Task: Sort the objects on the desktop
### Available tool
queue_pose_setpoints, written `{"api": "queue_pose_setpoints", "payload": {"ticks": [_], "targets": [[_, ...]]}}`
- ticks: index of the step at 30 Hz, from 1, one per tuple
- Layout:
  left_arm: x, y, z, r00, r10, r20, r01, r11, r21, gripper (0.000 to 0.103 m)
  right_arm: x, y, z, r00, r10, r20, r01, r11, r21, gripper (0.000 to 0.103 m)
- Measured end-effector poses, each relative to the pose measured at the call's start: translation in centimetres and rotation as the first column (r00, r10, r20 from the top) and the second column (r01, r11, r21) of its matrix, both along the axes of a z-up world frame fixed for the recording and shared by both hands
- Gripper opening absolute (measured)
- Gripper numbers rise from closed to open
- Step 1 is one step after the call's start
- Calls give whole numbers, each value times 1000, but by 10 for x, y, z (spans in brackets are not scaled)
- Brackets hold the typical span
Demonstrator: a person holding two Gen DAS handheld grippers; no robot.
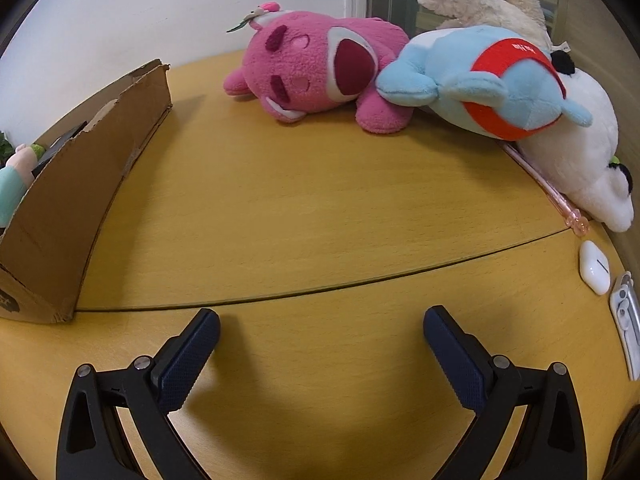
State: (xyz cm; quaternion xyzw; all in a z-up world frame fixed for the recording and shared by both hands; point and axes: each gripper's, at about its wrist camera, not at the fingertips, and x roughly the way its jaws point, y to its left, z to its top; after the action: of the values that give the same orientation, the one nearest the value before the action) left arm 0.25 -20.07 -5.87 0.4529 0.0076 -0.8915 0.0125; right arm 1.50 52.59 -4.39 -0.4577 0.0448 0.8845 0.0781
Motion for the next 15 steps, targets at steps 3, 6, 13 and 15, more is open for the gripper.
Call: {"api": "queue_pose_setpoints", "payload": {"ticks": [3,6,13,15], "targets": [[-5,-2,0,1000,-2,1,2,1000,0,103,-2,12,1,999,-32,3,32,999,0,103],[-12,-7,0,1000,-10,3,10,1000,2,103,-2,16,1,999,-34,4,34,999,0,103],[-12,-7,-1,1000,-12,3,12,1000,1,103,-1,16,0,999,-33,0,33,999,-1,103],[-12,-7,-1,1000,-12,4,12,1000,1,103,-1,16,0,999,-33,0,33,999,-1,103]]}}
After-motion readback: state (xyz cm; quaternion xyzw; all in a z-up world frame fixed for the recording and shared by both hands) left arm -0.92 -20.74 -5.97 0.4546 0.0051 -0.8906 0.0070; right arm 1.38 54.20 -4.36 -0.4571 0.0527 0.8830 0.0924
